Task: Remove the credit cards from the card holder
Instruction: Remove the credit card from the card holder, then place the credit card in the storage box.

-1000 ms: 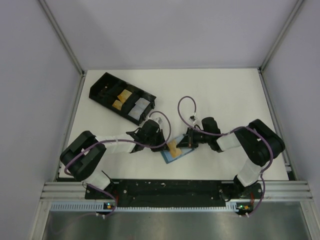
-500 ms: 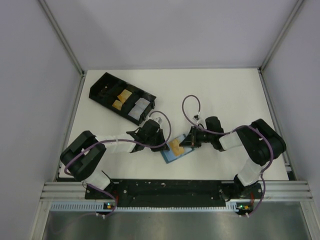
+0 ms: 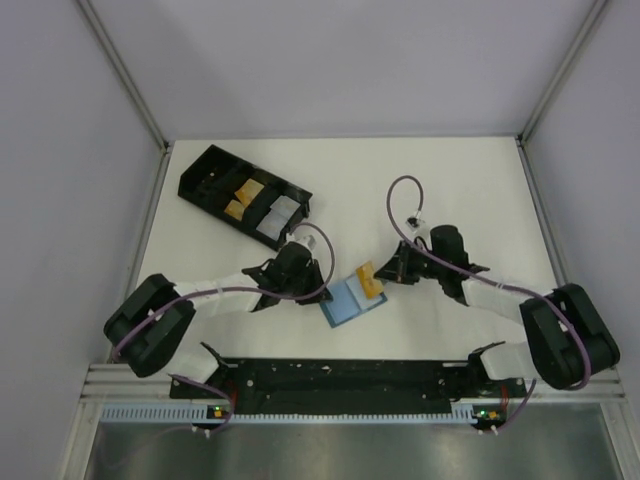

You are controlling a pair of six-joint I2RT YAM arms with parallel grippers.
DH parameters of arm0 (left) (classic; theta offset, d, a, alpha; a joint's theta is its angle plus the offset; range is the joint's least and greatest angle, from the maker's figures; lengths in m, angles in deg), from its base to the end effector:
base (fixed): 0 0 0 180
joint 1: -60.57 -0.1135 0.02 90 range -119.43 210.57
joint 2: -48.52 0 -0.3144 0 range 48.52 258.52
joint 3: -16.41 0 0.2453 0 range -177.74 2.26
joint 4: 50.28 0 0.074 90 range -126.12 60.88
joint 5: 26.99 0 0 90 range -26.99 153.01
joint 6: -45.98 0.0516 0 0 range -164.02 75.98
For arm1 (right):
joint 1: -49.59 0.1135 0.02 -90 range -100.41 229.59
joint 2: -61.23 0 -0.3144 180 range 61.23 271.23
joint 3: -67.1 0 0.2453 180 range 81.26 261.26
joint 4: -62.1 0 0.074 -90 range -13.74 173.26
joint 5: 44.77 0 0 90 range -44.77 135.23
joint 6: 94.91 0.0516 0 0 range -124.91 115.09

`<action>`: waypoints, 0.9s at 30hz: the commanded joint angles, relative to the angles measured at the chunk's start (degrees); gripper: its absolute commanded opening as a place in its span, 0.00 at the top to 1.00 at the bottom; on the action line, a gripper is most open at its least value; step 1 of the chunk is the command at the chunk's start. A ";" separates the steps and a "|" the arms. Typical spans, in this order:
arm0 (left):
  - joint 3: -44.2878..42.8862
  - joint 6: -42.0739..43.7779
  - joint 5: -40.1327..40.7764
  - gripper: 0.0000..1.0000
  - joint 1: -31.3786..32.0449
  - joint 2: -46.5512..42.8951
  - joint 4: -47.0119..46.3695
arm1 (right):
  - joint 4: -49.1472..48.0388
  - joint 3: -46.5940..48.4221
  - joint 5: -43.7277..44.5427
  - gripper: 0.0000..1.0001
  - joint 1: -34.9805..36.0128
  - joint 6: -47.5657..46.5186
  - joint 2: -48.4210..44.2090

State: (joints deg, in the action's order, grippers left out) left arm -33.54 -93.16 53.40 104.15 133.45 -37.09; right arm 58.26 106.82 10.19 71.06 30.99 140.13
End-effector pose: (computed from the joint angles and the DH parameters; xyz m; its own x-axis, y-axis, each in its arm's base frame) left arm 0.1944 -0.1968 0.1930 -0.9282 -0.1461 -0.3422 0.0892 0.8055 -0.5858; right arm 0.2166 0.1170 0.1998 -0.8673 0.1748 -0.4660 -0.2802 0.6025 0.7473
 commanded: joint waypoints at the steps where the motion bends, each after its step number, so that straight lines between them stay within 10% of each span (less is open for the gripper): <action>1: 3.09 -0.51 1.17 0.84 -0.77 -8.18 -5.78 | 5.43 3.18 1.65 1.00 -0.56 -2.86 -6.72; 10: 9.59 -3.06 1.17 0.34 -1.30 -22.16 -19.49 | -5.00 1.08 -3.97 1.00 -0.56 8.46 -15.78; 27: 13.56 -8.42 -8.85 0.34 -1.21 -21.03 -49.47 | -25.85 -1.21 -9.16 1.00 4.10 25.97 -17.11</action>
State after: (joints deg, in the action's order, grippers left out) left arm -20.09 -100.27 46.93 102.99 111.41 -75.93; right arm 39.77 105.33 2.32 73.36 53.51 123.71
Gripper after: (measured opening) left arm 0.675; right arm 0.005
